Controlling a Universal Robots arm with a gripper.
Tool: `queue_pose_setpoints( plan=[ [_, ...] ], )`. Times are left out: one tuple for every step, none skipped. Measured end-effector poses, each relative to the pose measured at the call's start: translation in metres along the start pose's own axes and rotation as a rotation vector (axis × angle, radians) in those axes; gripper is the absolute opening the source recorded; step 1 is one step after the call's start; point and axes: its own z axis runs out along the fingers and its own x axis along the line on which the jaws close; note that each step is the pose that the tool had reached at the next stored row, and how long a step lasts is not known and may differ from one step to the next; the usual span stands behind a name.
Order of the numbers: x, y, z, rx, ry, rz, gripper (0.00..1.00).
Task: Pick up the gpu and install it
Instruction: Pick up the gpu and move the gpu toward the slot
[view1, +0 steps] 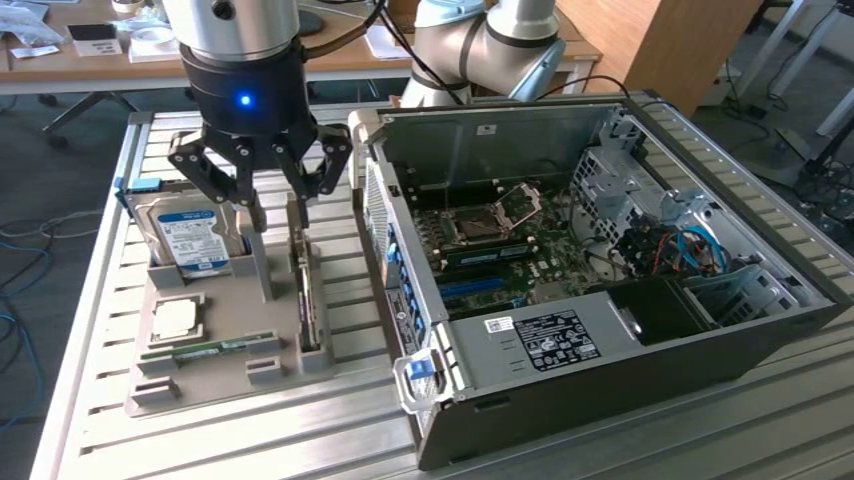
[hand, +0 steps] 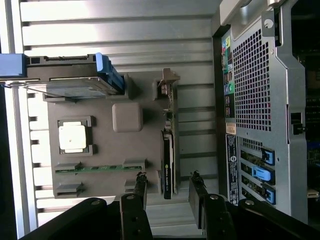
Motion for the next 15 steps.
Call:
queue_pose_setpoints(
  plan=[
    [0.000, -0.0001, 0.0021, -0.0007, -0.0007, 0.000, 0.47],
    [0.000, -0.0001, 0.0037, -0.0005, -0.0004, 0.000, 0.47],
    [0.000, -0.0002, 0.0050, -0.0002, -0.0002, 0.000, 0.47],
    [0.000, -0.0002, 0.0055, -0.0002, -0.0002, 0.000, 0.47],
    [0.000, -0.0002, 0.0055, 0.0000, 0.0000, 0.000, 0.47],
    [0.000, -0.0002, 0.0055, 0.0000, 0.0000, 0.000, 0.47],
    [0.000, -0.0002, 0.0055, -0.0001, 0.0000, 0.000, 0.47],
    [0.000, -0.0002, 0.0055, -0.0001, -0.0001, 0.000, 0.47],
    [0.000, -0.0002, 0.0060, -0.0004, -0.0003, 0.000, 0.47],
    [0.000, -0.0003, 0.0074, -0.0006, -0.0006, 0.000, 0.47],
    [0.000, -0.0004, 0.0090, -0.0004, -0.0003, 0.000, 0.47],
    [0.000, -0.0004, 0.0107, -0.0002, -0.0002, 0.000, 0.47],
    [0.000, -0.0005, 0.0125, -0.0003, -0.0003, 0.000, 0.47],
    [0.000, -0.0006, 0.0143, -0.0003, -0.0002, 0.000, 0.47],
    [0.000, -0.0007, 0.0161, -0.0003, -0.0003, 0.000, 0.47]
  ],
)
